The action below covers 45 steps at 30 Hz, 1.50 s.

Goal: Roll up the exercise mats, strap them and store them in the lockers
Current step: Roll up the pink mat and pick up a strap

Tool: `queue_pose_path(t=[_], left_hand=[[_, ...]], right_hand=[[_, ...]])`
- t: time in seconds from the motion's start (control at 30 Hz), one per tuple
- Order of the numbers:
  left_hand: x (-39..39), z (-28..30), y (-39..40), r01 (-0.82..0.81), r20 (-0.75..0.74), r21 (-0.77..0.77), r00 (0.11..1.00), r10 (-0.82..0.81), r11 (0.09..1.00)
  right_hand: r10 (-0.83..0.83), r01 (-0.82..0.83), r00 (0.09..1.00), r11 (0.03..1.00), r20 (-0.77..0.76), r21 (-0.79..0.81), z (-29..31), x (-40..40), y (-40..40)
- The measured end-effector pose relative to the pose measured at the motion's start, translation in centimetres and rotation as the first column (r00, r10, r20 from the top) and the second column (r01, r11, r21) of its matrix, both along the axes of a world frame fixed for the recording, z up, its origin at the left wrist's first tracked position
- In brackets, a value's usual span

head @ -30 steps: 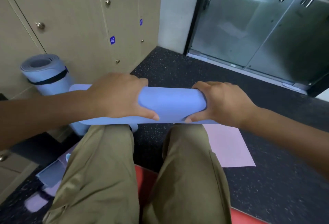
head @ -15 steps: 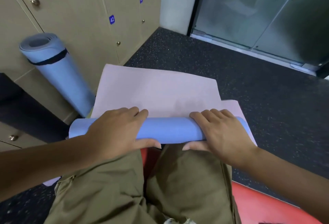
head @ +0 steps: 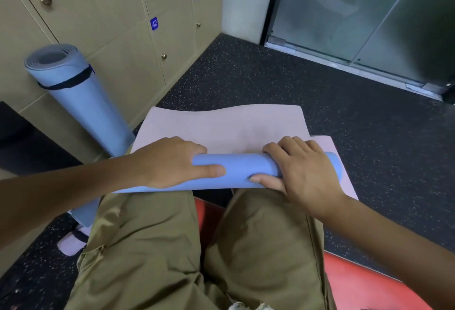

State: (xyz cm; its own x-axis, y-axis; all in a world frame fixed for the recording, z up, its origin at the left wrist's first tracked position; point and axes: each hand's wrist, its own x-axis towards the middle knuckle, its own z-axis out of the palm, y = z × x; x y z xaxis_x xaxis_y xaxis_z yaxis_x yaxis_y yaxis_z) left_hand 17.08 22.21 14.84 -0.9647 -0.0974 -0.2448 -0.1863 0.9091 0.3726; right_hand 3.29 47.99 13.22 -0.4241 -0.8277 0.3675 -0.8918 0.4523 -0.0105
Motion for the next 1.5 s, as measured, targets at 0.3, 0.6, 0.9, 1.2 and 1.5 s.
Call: queue_pose_path(t=[0.3,0.6,0.9,1.2,1.5], left_hand=[[0.7,-1.4,-0.1,0.068,-0.449,-0.324,0.867,-0.216,0.944],[0.8,-2.1,-0.1,-0.012,-0.426,-0.492,0.876,-0.229,0.870],[-2.3,-0.2,-1.7,0.039,-0.047,-0.167,0.998,-0.047,0.985],[-2.7,-1.0,-2.2,0.076,-0.345,-0.318,0.919,-0.190,0.945],[-2.0,-2.9,-0.5,-0.071,-0.402,-0.577,0.892,-0.207,0.814]], right_hand=[[-0.029,-0.017,0.961,0.986,0.275,0.165,2.0,-2.1,-1.6],[-0.138,-0.045,0.856,0.940,0.498,0.338,3.6,-4.2,-3.8],[-0.036,0.037,0.998,0.999,0.046,-0.011,0.2,-2.6,-3.2],[-0.089,0.091,0.995,0.995,0.050,-0.028,-0.5,-3.7,-4.4],[-0.178,0.084,0.909,0.964,0.378,0.253,2.1,-6.3,-7.0]])
